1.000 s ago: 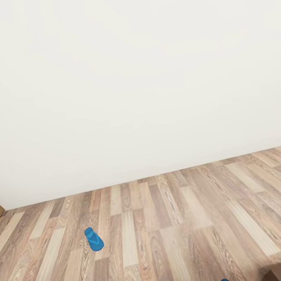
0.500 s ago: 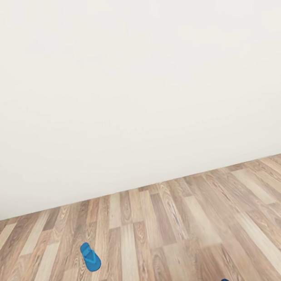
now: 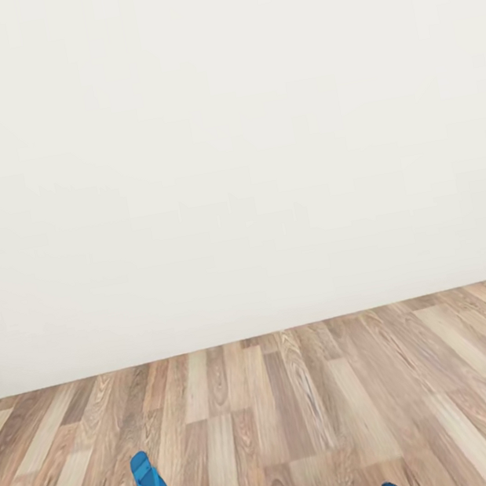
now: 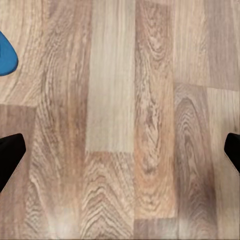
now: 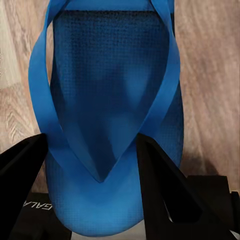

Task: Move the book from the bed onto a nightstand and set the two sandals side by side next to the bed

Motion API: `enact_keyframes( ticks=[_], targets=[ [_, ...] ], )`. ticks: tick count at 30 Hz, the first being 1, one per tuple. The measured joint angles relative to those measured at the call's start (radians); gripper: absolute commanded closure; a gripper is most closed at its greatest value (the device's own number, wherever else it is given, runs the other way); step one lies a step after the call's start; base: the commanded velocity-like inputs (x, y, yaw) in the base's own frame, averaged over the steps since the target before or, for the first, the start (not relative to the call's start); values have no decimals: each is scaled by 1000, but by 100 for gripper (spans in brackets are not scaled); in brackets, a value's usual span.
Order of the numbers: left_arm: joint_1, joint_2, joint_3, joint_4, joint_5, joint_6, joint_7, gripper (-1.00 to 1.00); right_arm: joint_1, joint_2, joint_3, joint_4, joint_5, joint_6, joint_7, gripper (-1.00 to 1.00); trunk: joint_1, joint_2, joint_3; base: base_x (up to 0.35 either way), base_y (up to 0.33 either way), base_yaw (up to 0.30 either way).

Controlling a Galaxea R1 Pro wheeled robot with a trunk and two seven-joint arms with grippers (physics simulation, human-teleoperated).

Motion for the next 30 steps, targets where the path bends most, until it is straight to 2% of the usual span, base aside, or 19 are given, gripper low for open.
enact_keyframes(
  ticks=[6,26,30],
  targets=[
    [0,0,0,0,0,0,0,-100,0,0,0,0,0,0,0,100,0,0,0,287,0,142],
    [0,0,0,0,0,-1,0,-100,0,0,-1,0,0,0,0,100,1,0,0,10,0,280],
    [0,0,0,0,0,-1,0,-100,0,0,0,0,0,0,-1,100,0,0,0,154,-57,239]
  ],
)
